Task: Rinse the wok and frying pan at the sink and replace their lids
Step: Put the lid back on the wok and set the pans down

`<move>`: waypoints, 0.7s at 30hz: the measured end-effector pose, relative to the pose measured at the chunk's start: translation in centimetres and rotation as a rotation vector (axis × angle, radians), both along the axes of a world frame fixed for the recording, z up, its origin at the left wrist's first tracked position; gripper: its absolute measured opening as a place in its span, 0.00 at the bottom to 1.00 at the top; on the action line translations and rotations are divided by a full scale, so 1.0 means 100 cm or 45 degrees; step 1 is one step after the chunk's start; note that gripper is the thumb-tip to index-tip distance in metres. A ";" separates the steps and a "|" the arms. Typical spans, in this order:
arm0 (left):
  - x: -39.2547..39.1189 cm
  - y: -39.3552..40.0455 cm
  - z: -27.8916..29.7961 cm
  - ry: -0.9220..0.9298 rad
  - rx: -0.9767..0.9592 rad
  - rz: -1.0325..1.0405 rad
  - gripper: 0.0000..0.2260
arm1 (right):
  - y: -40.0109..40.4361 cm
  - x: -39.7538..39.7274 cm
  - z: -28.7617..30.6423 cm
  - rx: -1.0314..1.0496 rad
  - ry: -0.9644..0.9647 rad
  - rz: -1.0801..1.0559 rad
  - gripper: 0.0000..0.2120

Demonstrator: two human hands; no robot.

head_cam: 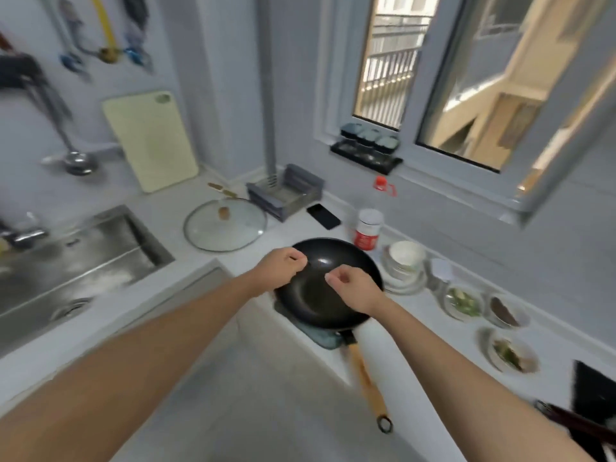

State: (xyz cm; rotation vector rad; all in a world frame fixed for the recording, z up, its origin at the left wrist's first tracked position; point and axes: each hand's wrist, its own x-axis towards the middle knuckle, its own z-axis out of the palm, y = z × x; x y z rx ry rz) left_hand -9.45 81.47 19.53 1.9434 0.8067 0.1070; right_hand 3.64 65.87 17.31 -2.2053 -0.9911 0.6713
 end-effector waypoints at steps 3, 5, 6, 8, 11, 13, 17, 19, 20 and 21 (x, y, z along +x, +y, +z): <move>-0.048 0.083 -0.005 0.009 0.109 0.120 0.13 | 0.091 -0.022 -0.002 -0.017 0.002 0.087 0.17; -0.071 0.137 -0.009 0.022 0.175 0.146 0.13 | 0.146 -0.032 -0.005 -0.018 0.058 0.064 0.20; -0.079 0.163 -0.011 0.032 0.185 0.147 0.13 | 0.170 -0.036 -0.007 -0.007 0.109 0.036 0.22; -0.091 0.223 -0.017 0.077 0.157 0.139 0.14 | 0.222 -0.041 -0.016 0.015 0.246 -0.072 0.25; -0.093 0.289 -0.029 0.169 0.105 0.123 0.17 | 0.273 -0.041 -0.032 0.030 0.505 -0.244 0.27; -0.080 0.327 -0.036 0.232 0.126 0.104 0.21 | 0.302 -0.033 -0.043 0.047 0.683 -0.357 0.24; -0.034 0.391 -0.064 0.362 0.212 0.078 0.27 | 0.356 -0.006 -0.073 0.093 0.898 -0.550 0.20; -0.010 0.418 -0.083 0.429 0.267 0.070 0.29 | 0.384 0.011 -0.095 0.080 0.962 -0.627 0.19; -0.001 0.427 -0.092 0.462 0.292 0.054 0.30 | 0.396 0.018 -0.105 0.073 0.998 -0.656 0.19; 0.010 0.438 -0.102 0.491 0.310 0.040 0.30 | 0.409 0.027 -0.118 0.069 1.043 -0.683 0.18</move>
